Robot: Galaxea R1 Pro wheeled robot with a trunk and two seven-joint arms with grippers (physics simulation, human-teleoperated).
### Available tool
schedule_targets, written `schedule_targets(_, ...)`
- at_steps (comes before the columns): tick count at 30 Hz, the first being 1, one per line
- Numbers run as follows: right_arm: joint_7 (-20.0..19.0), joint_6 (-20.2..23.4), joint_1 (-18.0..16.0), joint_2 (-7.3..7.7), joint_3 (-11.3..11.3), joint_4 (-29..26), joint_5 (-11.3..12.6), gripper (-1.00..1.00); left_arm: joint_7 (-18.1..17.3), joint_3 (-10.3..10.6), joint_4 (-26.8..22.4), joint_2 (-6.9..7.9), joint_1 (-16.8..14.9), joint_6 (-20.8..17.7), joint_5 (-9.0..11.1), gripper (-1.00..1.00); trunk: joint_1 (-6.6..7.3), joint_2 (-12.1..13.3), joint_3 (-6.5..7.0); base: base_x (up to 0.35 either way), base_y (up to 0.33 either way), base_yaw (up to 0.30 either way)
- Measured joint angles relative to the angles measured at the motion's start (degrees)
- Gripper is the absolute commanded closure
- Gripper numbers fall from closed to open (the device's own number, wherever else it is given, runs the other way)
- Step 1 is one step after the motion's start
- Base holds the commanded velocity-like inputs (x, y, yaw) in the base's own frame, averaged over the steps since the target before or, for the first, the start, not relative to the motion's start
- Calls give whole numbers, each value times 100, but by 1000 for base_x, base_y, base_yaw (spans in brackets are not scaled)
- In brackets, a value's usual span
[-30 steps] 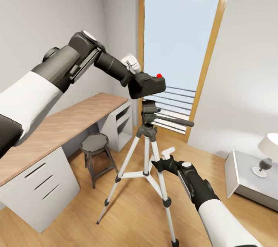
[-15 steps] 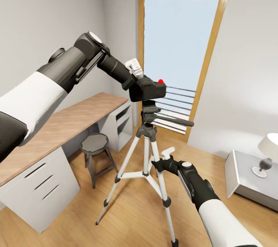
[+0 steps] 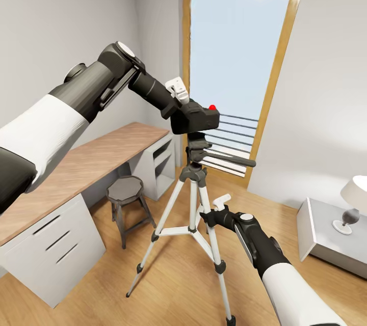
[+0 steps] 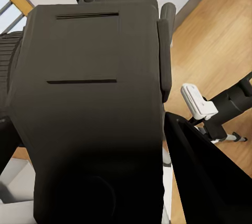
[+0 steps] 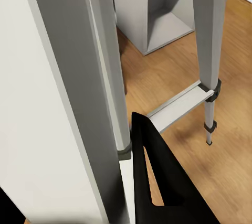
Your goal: Attach the digital camera to the camera tripod in the bedroom.
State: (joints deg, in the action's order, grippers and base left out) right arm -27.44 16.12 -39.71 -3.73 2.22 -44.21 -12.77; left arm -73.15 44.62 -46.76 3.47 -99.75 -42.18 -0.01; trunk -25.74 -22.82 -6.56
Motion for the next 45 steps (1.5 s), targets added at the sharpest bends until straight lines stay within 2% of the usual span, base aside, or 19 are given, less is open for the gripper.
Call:
schedule_targets(6,-19,-1,0,0,-1,-1,-24,100,0,0,-2,0,0,0,-1,100,0,0,0,0,0,0)
schedule_targets(12,-141,-12,0,-1,-12,-8,-170,100,0,-1,-5,-3,0,0,0,100,0,0,0,0,0,0)
schedule_targets(15,-136,-15,0,-1,-16,-10,-175,100,-4,-27,-48,-4,0,-1,59,100,0,0,0,0,0,0)
schedule_targets(27,-136,-13,0,-1,-13,-12,-175,100,-4,-43,-72,-9,0,-15,69,100,0,0,0,0,0,0)
schedule_targets(45,-135,-12,0,-1,-17,-13,-172,100,33,-58,-107,0,0,-71,9,100,0,0,0,0,0,0)
